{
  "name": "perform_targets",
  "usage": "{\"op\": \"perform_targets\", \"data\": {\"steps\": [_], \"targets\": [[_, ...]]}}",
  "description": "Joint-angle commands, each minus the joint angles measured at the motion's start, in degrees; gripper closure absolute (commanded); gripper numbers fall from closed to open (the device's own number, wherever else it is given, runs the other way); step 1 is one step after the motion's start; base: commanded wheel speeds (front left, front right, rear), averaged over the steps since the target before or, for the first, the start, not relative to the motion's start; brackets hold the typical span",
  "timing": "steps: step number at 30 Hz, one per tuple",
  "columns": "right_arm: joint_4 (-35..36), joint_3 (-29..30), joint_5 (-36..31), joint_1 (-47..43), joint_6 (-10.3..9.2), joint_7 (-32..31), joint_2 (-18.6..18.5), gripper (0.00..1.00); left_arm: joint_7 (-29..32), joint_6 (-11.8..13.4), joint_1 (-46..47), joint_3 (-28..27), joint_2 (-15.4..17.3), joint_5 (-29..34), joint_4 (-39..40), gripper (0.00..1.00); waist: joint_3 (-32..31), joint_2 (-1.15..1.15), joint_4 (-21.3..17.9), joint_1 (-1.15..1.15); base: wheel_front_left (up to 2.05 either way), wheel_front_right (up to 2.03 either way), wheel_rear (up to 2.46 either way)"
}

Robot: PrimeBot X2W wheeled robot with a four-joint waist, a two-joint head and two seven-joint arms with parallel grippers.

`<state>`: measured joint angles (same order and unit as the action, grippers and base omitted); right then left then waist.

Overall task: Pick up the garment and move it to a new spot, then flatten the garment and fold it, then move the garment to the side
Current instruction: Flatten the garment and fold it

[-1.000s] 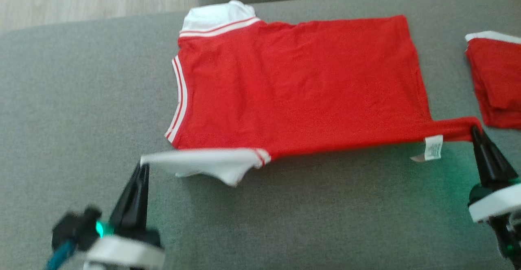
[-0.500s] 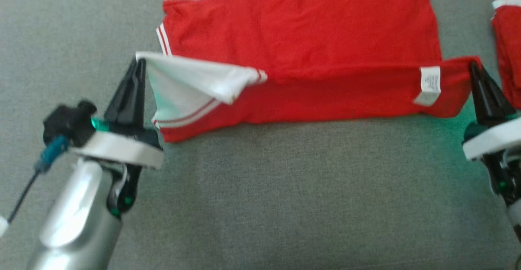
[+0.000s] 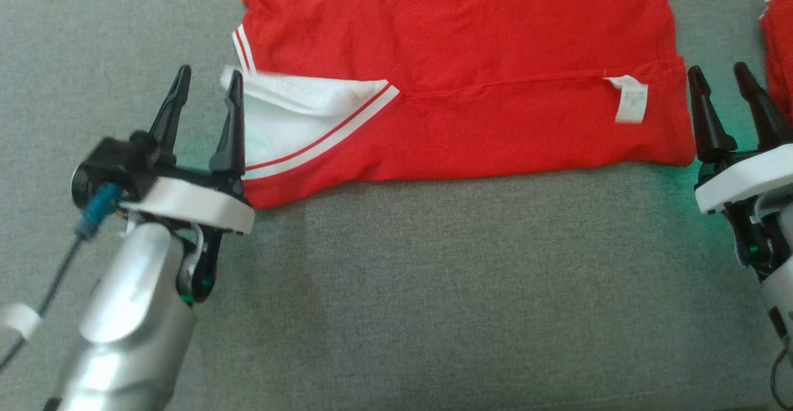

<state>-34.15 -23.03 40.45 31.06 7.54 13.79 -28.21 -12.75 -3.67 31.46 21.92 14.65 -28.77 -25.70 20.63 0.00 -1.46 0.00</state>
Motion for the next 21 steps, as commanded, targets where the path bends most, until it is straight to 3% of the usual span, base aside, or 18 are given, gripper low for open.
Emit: {"op": "perform_targets", "data": {"steps": [1, 3, 8, 14, 20, 21], "targets": [[0.9, 0.6, -0.8, -0.7, -0.05, 0.9, -0.5, 0.0, -1.0, 1.5, -0.2, -2.0, 1.6, 2.0, 2.0, 0.0, -0.9, 0.0, 0.0, 0.0, 0.0, 0.0, 0.0], [1.2, 2.1, -1.9, -1.7, -0.05, 1.1, 0.3, 0.0, -1.6, 3.5, -3.1, -1.9, 0.8, 3.1, 3.0, 0.0, -1.9, 0.0, -0.1, 0.0, 0.0, 0.0, 0.0], [6.7, 6.8, -5.6, -6.4, -0.05, 1.2, 3.9, 0.0, -1.6, 5.8, -11.3, -0.7, -1.9, 2.5, 4.1, 0.0, -3.4, 0.0, -0.8, 0.0, 0.0, 0.0, 0.0], [10.4, 8.1, -8.9, -10.1, -0.05, 1.2, 6.4, 0.0, 2.3, 9.3, -14.6, -0.6, -2.6, 1.7, 1.4, 0.0, -4.1, 0.0, -1.8, 0.0, 0.0, 0.0, 0.0], [10.8, 8.5, -9.9, -11.2, -0.05, 1.2, 7.1, 0.0, 4.8, 9.6, -14.1, -1.0, -2.6, 0.3, -0.4, 0.0, -4.1, 0.0, -2.2, 0.0, 0.0, 0.0, 0.0], [10.7, 8.4, -9.9, -11.3, -0.05, 1.2, 7.2, 0.0, 5.3, 9.6, -14.0, -1.0, -2.5, 0.1, -0.7, 0.23, -4.1, 0.0, -2.2, 0.0, 0.0, 0.0, 0.0]]}}
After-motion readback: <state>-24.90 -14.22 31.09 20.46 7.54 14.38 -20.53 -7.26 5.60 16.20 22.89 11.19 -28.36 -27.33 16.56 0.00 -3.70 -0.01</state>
